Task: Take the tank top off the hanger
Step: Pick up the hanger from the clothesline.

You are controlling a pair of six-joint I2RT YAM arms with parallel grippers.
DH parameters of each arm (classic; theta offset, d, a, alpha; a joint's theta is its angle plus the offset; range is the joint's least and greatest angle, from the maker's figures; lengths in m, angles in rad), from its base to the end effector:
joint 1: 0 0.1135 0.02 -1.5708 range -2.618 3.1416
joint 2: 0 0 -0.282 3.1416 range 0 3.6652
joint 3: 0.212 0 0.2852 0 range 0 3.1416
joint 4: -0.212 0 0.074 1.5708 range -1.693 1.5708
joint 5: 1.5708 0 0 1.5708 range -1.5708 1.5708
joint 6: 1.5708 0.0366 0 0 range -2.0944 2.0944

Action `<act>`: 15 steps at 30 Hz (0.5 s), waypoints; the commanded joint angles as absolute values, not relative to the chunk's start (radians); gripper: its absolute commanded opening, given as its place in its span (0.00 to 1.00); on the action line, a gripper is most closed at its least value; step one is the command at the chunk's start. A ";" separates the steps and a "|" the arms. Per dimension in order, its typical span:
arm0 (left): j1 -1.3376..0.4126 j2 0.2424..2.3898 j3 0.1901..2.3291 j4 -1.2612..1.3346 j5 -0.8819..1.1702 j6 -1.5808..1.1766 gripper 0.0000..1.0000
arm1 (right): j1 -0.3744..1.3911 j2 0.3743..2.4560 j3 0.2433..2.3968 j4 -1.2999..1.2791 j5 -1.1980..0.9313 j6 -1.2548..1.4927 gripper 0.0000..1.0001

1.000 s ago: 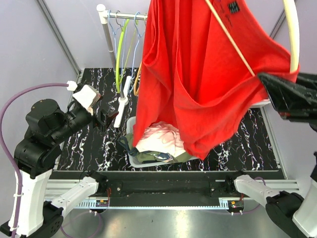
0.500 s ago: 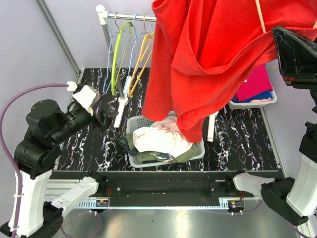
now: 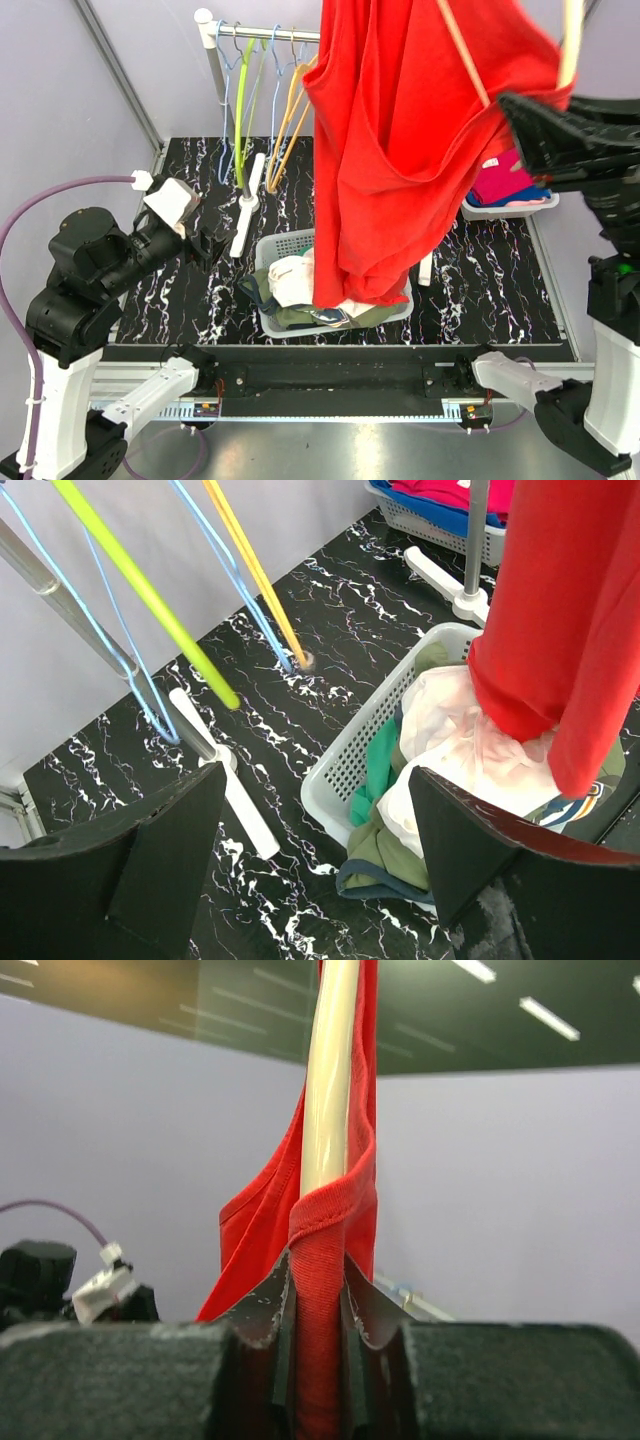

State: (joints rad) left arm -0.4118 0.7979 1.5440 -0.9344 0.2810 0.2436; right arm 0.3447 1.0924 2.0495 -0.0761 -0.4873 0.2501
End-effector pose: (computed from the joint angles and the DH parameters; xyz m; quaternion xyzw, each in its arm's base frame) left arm 0.0824 -0.0471 0.5283 0.3301 0.6935 -0.1605 0.6199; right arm 0.0595 0.0396 0.7084 -0.2423 0.3170 0.3456 0.8493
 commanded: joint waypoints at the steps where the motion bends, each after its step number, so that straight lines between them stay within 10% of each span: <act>1: -0.407 0.790 1.540 -0.896 0.293 0.250 0.81 | 0.345 0.996 1.869 -0.109 -0.457 0.238 0.00; 15: -0.407 0.808 1.571 -0.896 0.293 0.256 0.81 | 0.347 0.781 1.536 -0.377 -0.623 0.172 0.00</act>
